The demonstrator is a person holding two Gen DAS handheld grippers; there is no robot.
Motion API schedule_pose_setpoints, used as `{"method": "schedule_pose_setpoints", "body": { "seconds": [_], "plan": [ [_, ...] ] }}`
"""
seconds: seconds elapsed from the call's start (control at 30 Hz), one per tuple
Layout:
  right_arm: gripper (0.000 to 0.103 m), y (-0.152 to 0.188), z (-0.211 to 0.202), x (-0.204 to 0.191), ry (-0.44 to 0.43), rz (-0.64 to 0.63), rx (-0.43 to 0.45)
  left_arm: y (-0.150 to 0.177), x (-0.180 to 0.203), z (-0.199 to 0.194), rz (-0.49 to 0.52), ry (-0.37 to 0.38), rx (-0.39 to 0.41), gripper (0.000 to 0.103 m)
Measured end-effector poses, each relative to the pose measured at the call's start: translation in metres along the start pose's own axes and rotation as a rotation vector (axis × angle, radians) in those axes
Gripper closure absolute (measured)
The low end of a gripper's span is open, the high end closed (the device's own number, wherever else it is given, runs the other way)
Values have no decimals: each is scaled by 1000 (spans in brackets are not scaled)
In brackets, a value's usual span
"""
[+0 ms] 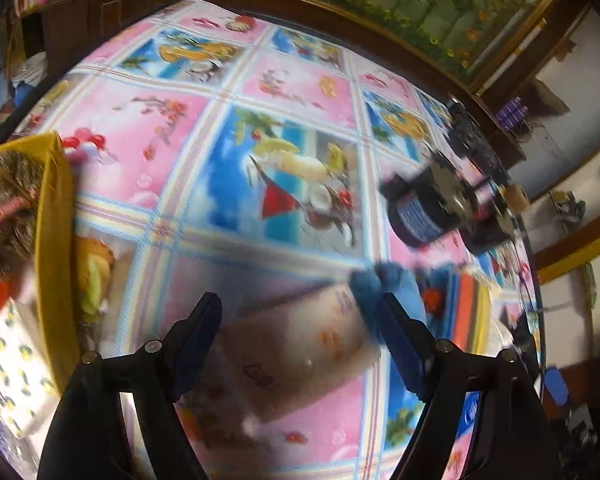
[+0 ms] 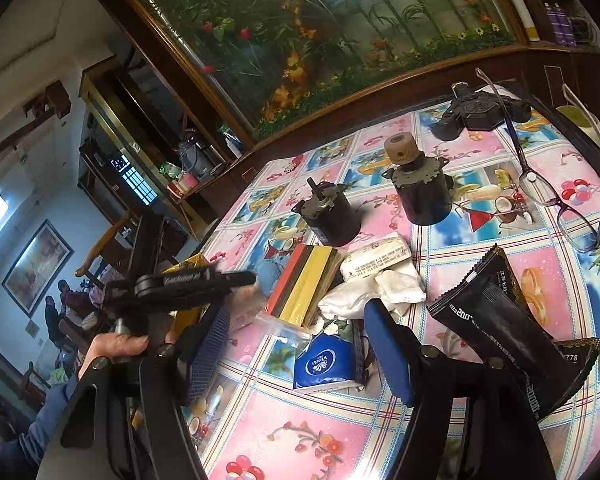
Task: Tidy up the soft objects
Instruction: 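Grasp the pink rose-print tissue pack with the left gripper while the right gripper grasps the black snack bag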
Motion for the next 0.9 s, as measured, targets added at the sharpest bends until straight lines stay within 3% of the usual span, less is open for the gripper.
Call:
{"method": "schedule_pose_setpoints", "body": {
  "seconds": [0.17, 0.33, 0.47, 0.63, 0.7, 0.73, 0.77, 0.9],
  "plan": [
    [28, -1, -4, 0, 7, -4, 14, 38, 23, -15, 86, 85, -48, 25],
    [25, -9, -20, 5, 81, -32, 69, 41, 36, -17, 146, -41, -6, 25],
    [22, -13, -30, 21, 184, -82, 75, 45, 43, -6, 189, -41, -36, 25],
    [22, -13, -33, 43, 286, -92, 43, 52, 54, 6, 273, -127, -10, 25],
    [22, -11, -29, 48, 352, -106, 19, 52, 57, 8, 287, -168, 20, 29],
    [22, -11, -25, 51, 380, -110, 3, 53, 59, 10, 297, -193, 33, 41],
    [22, -11, -22, 53, 400, -112, -10, 54, 61, 10, 308, -224, 47, 47],
    [22, -7, -10, 63, 465, -119, -73, 67, 64, 3, 302, -246, 85, 49]
  ]
}}
Point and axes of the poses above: each gripper's, at about its wrist camera, not at the fingertips, and z roughly the way its jaws point, x to its right, y to its underside, the point moved 1 cm from there along z, roughly the way its jaws point, and after that the axes turned 3 degrees about z, right-handed, at the moved point
